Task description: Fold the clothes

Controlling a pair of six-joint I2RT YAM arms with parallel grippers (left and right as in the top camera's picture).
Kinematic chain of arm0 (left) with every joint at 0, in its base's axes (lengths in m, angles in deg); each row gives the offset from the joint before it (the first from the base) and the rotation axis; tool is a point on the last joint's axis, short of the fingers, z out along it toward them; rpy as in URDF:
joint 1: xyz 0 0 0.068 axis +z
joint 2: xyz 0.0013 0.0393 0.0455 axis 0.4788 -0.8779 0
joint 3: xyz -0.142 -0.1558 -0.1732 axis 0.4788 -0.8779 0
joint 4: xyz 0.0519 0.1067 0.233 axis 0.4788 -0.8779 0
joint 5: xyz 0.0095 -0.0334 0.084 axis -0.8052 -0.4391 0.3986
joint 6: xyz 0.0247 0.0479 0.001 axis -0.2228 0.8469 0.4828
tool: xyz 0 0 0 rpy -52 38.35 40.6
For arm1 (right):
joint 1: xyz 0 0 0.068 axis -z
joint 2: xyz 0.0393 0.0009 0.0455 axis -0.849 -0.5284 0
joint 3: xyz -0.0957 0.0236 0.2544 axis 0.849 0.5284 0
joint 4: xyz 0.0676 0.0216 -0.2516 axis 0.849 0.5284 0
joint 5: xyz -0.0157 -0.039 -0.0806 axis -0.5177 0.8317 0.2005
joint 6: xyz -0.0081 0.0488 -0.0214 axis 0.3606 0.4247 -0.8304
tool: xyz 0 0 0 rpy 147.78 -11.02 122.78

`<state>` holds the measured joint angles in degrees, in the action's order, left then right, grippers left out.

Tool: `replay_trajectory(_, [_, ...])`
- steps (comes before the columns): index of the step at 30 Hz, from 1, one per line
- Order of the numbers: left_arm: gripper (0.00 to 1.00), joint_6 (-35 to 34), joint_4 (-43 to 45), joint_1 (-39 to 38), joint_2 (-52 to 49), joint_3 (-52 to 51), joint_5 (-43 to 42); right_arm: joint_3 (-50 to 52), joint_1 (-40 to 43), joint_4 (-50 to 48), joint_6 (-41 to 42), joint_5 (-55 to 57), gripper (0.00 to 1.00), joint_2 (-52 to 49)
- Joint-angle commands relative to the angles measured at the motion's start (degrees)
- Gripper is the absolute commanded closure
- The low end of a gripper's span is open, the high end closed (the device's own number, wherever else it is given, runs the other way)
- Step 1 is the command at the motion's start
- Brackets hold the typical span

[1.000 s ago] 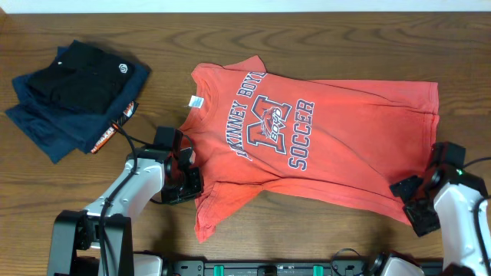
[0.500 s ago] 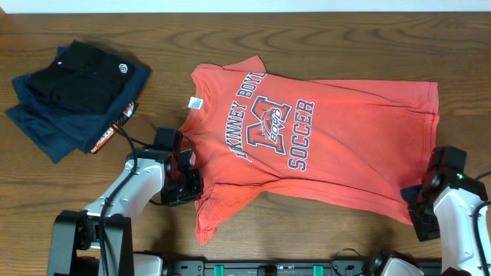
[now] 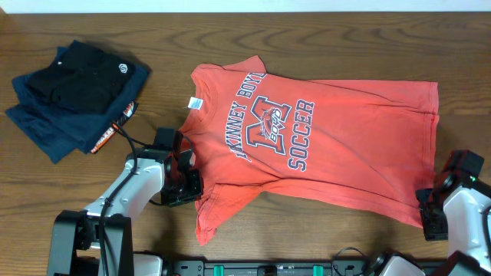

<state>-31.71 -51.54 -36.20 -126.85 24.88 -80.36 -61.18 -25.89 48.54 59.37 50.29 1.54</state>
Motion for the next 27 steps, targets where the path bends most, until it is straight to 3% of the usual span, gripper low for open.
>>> replay_trajectory(1, [0.94, 0.5, -0.4, 0.3, -0.2, 0.7, 0.0, 0.4, 0.6, -0.8, 0.5, 1.6, 0.27, -2.3])
replay_trajectory(10, [0.94, 0.5, -0.9, 0.3, -0.2, 0.7, 0.0, 0.4, 0.6, -5.4, -0.8, 2.1, 0.32, -7.5])
replay_trajectory(15, [0.94, 0.5, -0.9, 0.3, -0.2, 0.7, 0.0, 0.4, 0.6, -6.0, -1.7, 2.3, 0.39, -7.8])
replay_trajectory(27, [0.94, 0.5, -1.0, 0.3, -0.2, 0.7, 0.0, 2.7, 0.6, -7.0, -2.1, 2.3, 0.44, -7.9])
